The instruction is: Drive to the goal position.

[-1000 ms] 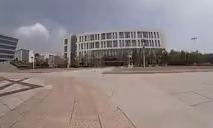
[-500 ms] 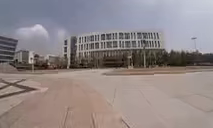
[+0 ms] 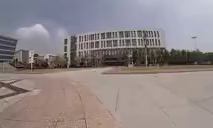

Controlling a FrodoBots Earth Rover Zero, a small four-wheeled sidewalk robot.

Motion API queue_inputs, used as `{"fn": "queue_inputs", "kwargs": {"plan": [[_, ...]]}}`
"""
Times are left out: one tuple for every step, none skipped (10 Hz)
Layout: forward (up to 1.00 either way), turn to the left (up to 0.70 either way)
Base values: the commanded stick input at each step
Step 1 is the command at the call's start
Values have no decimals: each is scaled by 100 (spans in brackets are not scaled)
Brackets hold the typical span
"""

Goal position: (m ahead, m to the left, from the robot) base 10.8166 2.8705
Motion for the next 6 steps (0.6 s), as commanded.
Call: {"fn": "queue_inputs", "kwargs": {"plan": [[70,0],[70,0],[70,0],[70,0],[70,0],[70,0]]}}
